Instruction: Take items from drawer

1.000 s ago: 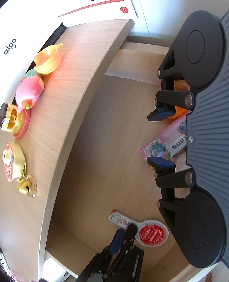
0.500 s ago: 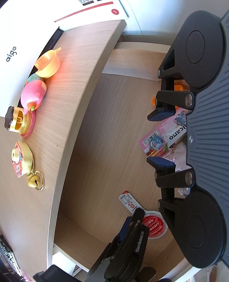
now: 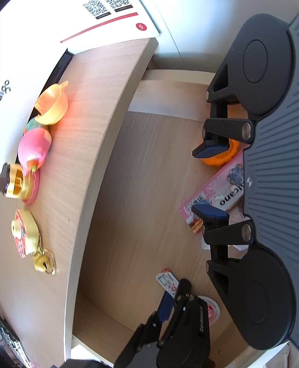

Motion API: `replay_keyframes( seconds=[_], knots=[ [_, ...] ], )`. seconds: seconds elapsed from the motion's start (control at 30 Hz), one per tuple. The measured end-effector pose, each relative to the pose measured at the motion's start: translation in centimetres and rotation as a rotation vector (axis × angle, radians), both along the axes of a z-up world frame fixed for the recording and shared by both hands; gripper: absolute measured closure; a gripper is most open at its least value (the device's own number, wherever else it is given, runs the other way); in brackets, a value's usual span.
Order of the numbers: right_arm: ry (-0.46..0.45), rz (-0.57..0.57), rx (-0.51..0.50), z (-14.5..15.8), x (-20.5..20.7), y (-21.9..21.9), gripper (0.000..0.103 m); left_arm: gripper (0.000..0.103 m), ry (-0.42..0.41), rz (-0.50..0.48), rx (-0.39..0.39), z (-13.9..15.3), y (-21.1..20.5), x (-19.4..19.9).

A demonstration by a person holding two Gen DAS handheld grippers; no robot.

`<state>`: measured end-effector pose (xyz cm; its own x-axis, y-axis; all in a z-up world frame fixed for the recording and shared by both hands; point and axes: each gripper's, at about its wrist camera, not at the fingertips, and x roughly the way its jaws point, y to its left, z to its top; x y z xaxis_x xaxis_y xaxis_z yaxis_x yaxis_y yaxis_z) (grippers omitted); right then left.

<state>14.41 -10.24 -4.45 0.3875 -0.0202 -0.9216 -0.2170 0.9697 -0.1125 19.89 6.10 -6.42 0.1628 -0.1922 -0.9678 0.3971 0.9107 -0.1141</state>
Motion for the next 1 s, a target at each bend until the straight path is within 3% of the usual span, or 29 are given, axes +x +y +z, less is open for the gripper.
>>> replay_keyframes(
  seconds=[0.17, 0.27, 0.5, 0.63, 0.87, 1.0],
  knots=[
    [-0.032, -0.080, -0.016, 0.8, 0.6, -2.1, 0.059, 0.076, -0.007, -0.019, -0.007, 0.0, -0.1, -0.4],
    [-0.042, -0.091, -0.029, 1.8, 1.0, -2.7, 0.059, 0.077, 0.034, 0.002, -0.095, 0.2, 0.4, -0.4],
    [0.044, 0.165, -0.015, 1.6, 0.6, 1.2, 0.059, 0.083, -0.048, 0.059, -0.161, 5.3, 4.6, -3.1],
    [0.120, 0.314, -0.107, -0.8, 0.5, 3.8, 0.059, 0.092, -0.104, 0.131, -0.206, 7.8, 6.8, -4.6],
    [0.193, 0.364, -0.147, -2.7, 1.6, 5.6, 0.059, 0.092, -0.164, 0.243, -0.250, 10.3, 9.9, -7.0],
    [0.170, 0.391, -0.179, -2.6, 1.4, 6.6, 0.080, 0.092, -0.160, 0.269, -0.249, 10.6, 10.5, -7.4]
  ],
)
